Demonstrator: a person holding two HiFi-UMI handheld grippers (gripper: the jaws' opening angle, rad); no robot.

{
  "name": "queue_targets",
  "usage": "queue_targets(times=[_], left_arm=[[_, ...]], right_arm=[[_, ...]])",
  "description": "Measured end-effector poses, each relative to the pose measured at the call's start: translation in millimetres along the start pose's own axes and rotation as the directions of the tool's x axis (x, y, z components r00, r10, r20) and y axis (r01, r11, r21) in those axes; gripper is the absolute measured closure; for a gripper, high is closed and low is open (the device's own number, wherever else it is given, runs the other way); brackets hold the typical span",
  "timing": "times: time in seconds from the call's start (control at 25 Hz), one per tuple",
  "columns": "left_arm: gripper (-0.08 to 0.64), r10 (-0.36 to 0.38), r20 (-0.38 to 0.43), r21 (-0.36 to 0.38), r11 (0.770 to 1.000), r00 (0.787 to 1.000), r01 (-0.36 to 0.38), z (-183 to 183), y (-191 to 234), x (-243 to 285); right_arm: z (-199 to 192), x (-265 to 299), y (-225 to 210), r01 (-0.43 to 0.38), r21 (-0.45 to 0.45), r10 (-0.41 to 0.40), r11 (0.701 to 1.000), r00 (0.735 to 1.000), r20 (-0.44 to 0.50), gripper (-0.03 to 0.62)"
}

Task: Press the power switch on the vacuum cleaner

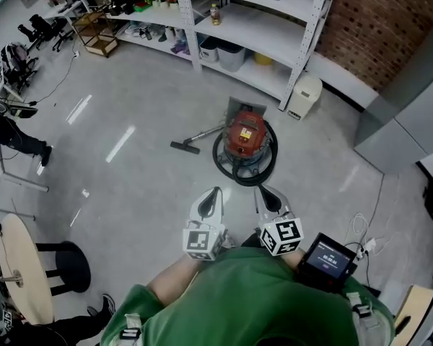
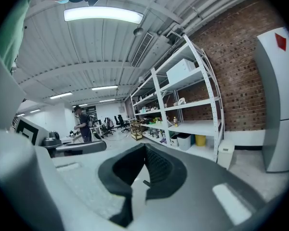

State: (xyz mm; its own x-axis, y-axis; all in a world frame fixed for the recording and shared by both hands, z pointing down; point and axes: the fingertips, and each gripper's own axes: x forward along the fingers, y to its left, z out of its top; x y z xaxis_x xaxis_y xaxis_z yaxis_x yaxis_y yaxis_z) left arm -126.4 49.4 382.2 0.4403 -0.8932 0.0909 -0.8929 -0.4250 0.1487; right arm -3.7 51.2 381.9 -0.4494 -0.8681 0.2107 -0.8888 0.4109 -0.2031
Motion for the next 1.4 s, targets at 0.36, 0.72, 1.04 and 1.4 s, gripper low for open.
queue_targets(times=[0.36, 0.72, 1.04, 1.4], left_arm=[[0.552, 0.005, -0.006, -0.004, 1.0, 1.0, -0.005, 2.4, 47.3, 17.2], [0.552, 0.029, -0.015, 0.015, 0.999, 0.999, -0.028, 3.3, 75.8, 67.5], [0.552, 0.031, -0.067, 0.017, 0.999, 0.997, -0.03, -6.0, 84.9, 147.1], [0.552, 0.058, -0.151, 0.032, 0.998, 0.987, -0.054, -16.2, 85.8, 238.9]], right_arm=[[7.2, 51.6, 9.3, 0.013, -0.013, -0.013, 1.0, 1.0, 0.009, 0.591], [14.6, 110.4, -18.2, 0.006, -0.012, -0.006, 1.0, 1.0, 0.009, 0.591], [19.2, 167.7, -69.9, -0.012, -0.005, 0.012, 1.0, 1.0, -0.026, 0.591], [18.1, 227.7, -143.3, -0.028, 0.033, 0.031, 0.999, 0.995, -0.096, 0.591]])
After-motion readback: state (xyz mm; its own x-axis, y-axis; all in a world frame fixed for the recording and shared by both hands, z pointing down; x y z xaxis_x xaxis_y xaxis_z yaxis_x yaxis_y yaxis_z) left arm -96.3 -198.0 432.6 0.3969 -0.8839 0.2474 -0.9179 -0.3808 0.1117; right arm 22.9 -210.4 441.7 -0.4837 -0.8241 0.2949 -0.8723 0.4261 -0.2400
